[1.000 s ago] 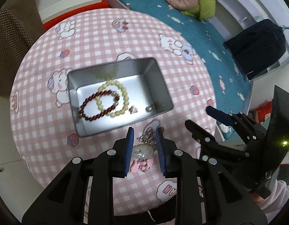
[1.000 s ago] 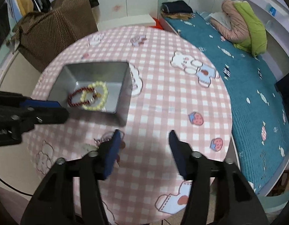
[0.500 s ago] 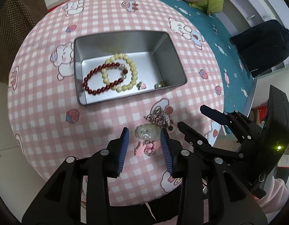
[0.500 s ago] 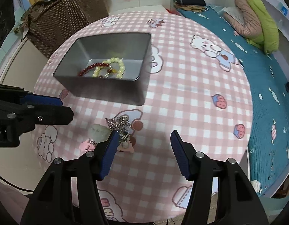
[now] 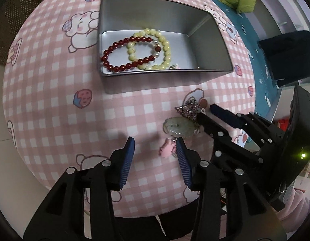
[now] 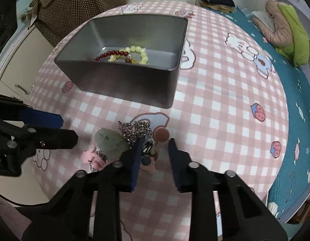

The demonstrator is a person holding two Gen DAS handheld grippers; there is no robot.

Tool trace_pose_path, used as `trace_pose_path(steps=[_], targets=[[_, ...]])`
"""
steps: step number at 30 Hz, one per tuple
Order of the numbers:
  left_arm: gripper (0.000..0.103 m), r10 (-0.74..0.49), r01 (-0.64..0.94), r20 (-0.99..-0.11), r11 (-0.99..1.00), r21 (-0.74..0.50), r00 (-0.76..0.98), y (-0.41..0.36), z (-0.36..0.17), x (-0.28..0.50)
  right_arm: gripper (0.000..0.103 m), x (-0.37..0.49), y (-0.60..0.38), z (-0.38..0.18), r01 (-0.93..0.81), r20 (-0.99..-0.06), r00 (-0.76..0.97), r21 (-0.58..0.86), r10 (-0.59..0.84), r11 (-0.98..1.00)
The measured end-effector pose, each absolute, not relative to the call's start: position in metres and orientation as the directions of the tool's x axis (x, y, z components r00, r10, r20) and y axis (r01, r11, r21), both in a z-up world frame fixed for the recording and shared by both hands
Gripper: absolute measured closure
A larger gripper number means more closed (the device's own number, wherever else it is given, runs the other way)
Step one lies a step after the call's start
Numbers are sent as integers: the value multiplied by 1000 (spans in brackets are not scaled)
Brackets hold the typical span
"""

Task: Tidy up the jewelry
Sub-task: 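Move the right tool to the small charms beside the jade pendant, then grasp a small pink charm with the right tool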

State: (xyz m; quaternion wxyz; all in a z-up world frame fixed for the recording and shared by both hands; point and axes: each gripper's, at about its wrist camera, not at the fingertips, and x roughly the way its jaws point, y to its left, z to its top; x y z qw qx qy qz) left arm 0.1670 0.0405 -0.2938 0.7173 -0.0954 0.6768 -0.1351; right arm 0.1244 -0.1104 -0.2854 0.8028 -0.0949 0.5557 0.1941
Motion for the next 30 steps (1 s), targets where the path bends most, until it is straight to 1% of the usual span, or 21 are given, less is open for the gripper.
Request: trace_pose_path(steps=[2, 3, 5, 9, 12, 15, 25, 30], targets=[[59, -329, 61, -943, 943, -326, 46, 42, -295, 168, 84, 124, -109, -286, -427, -930, 308, 54, 202, 902], [59, -332, 61, -942, 942, -329, 45, 42, -296, 168, 87, 124, -109, -287, -432, -930, 310, 46, 196, 901], [59, -337, 65, -941, 940, -334, 39, 45, -296, 170, 90, 125, -112, -288, -431, -932, 308, 44, 193, 901], [59, -351, 95, -936, 933, -348, 18, 33, -298, 175, 90, 128, -116, -286, -410, -934, 304, 52, 190, 910], [55, -352, 128, -936, 929, -348, 4, 22, -299, 177, 90, 128, -121, -280, -393, -929, 317, 54, 191, 918], [55, -349, 157, -937, 925, -347, -12, 11, -301, 178, 90, 129, -129, -272, -367, -923, 335, 55, 188, 929], [55, -315, 174, -948, 932, -319, -53, -9, -316, 185, 90, 122, -150, -253, -292, -908, 370, 87, 197, 952], [55, -293, 180, -954, 937, -299, -56, -12, -318, 185, 90, 122, -155, -263, -285, -919, 339, 103, 201, 953]])
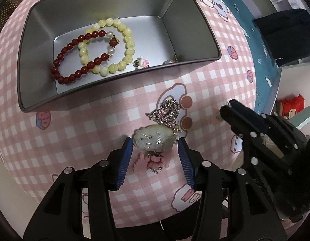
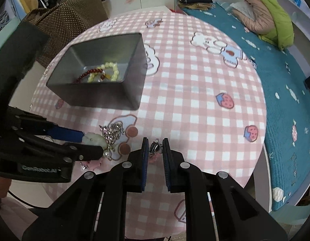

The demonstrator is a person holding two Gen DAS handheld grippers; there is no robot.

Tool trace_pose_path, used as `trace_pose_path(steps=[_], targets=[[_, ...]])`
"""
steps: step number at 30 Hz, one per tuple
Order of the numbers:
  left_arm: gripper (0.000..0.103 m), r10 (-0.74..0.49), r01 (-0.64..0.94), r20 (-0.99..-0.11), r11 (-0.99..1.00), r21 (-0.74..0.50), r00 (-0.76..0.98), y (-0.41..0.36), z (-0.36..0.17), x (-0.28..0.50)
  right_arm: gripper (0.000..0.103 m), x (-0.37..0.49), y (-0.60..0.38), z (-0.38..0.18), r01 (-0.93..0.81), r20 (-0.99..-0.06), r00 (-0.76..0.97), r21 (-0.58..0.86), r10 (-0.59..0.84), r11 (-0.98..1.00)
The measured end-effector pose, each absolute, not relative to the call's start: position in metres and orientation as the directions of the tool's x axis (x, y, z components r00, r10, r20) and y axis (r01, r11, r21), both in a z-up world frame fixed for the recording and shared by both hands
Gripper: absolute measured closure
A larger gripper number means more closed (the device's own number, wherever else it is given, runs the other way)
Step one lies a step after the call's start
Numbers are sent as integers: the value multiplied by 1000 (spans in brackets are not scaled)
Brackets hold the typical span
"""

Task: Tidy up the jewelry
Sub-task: 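Grasp a small pink charm with the right tool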

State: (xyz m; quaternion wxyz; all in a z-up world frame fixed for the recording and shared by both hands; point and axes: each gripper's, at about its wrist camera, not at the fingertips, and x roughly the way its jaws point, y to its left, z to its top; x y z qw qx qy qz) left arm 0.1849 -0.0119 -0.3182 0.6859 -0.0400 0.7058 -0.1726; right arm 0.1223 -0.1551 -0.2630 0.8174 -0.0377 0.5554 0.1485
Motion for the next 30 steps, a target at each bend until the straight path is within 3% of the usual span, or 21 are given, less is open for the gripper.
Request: trace_pose_path(steps=[30], targets=[[55, -294, 158, -954, 941, -300, -59, -7, -318, 185, 83, 113, -197, -274, -148, -932, 263, 217, 250, 965]])
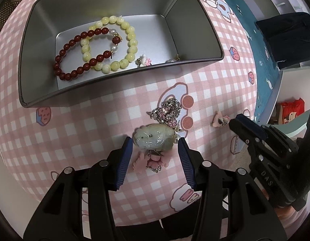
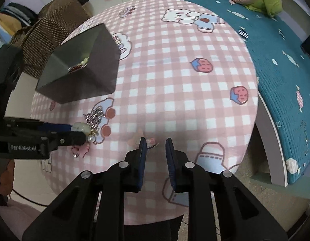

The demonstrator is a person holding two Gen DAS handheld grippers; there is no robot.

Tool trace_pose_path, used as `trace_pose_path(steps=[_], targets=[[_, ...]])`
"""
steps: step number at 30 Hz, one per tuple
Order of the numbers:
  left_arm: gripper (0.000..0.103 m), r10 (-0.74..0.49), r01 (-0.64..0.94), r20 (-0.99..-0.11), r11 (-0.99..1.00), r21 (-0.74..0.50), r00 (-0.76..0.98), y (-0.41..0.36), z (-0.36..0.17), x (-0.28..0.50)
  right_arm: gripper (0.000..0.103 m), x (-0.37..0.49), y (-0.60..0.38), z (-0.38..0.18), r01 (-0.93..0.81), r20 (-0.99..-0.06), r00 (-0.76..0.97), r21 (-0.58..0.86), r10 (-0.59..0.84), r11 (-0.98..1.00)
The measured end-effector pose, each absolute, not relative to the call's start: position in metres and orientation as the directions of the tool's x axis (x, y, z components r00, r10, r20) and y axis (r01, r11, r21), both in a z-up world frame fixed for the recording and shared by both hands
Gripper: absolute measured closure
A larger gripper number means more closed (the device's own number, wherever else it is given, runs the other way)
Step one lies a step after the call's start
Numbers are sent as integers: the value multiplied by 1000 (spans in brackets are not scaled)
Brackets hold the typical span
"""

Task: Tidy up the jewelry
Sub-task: 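Grasp a small pink charm with the right tool, then grasp the jade pendant with the left tool while the right tool holds the pink charm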

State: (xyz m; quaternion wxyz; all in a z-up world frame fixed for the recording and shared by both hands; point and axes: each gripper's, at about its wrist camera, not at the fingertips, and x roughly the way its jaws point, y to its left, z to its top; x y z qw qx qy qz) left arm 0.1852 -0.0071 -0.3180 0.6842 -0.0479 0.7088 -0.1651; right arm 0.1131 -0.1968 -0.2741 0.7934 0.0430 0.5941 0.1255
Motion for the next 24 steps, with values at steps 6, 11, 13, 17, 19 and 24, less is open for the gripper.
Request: trace_pose_path(steps=[6, 11, 13, 17, 19, 24], targets=[[55, -288, 163, -956, 942, -294, -62, -8, -318, 185, 86, 110, -187, -282, -183, -933, 272, 192, 237, 964], [55, -287, 164, -956, 942, -294, -63, -8, -318, 185, 89, 111, -186, -283, -195, -934, 275, 180, 230, 964], [55, -292, 162, -954, 940, -299, -64, -8, -319, 185, 89, 110, -186, -282, -197, -931, 280, 182, 233, 963], [64, -316, 147, -947, 935, -322, -65, -6, -320, 185, 89, 110, -186, -273, -195, -926, 302, 173, 227, 965], [83, -319, 138, -944, 935, -328, -80, -5, -323, 185, 89, 112, -188, -268, -191, -923, 314, 169, 223, 967], [87, -338, 136, -938, 928, -346, -78, -4, -324, 183, 89, 114, -191, -261, -183, -917, 333, 168, 222, 969]])
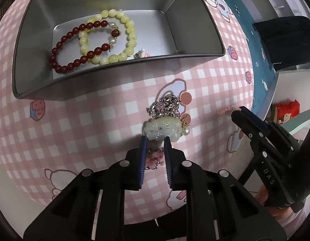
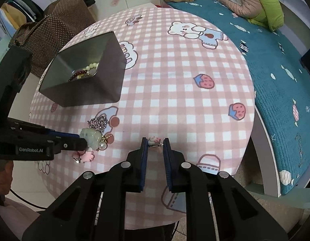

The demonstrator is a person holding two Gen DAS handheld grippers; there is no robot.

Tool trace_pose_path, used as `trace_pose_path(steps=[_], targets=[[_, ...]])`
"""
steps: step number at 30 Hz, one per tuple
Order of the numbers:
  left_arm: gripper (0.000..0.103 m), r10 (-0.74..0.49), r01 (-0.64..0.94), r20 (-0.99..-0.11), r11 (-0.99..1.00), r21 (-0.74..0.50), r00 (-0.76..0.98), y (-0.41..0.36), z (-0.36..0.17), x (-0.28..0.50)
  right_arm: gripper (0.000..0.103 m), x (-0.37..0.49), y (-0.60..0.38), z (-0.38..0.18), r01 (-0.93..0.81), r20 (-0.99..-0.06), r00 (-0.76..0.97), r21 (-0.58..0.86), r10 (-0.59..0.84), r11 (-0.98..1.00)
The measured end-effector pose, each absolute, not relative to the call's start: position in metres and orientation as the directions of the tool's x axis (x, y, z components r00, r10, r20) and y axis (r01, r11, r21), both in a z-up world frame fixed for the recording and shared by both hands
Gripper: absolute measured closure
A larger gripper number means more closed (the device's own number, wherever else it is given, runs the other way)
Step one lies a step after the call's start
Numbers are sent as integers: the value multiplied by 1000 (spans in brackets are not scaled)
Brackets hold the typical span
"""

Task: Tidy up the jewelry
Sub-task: 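Grasp the jade pendant with the left tool while the right tool holds the pink charm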

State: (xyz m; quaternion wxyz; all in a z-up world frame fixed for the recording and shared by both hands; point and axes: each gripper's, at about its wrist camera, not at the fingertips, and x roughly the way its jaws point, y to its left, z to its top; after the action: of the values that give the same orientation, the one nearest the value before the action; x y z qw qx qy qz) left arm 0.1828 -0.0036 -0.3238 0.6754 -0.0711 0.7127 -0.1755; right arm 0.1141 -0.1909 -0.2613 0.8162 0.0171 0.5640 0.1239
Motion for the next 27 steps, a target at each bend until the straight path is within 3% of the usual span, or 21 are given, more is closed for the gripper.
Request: trace_pose_path(steps=[3, 6, 24, 26, 27], targets=[[85, -324, 139, -943, 933, -332, -79, -5, -321, 183, 89, 114, -191, -261, -182, -916, 334, 168, 221, 969], [45, -338, 134, -939, 929, -345, -67, -8, -316, 187, 89, 114, -193, -260, -179, -916, 335, 167, 220, 970], [44, -37, 323, -999, 946, -29, 21, -66, -327, 180, 89, 113, -201, -271, -149, -927, 305, 178, 217, 973], [45, -31, 317, -999, 948, -21, 27, -68, -327, 178, 89, 113, -202, -270, -146, -927, 311, 173, 211, 974], [51, -26, 317, -999, 948, -14, 34, -68, -326, 178, 89, 113, -202, -269, -145, -925, 316, 172, 211, 974]])
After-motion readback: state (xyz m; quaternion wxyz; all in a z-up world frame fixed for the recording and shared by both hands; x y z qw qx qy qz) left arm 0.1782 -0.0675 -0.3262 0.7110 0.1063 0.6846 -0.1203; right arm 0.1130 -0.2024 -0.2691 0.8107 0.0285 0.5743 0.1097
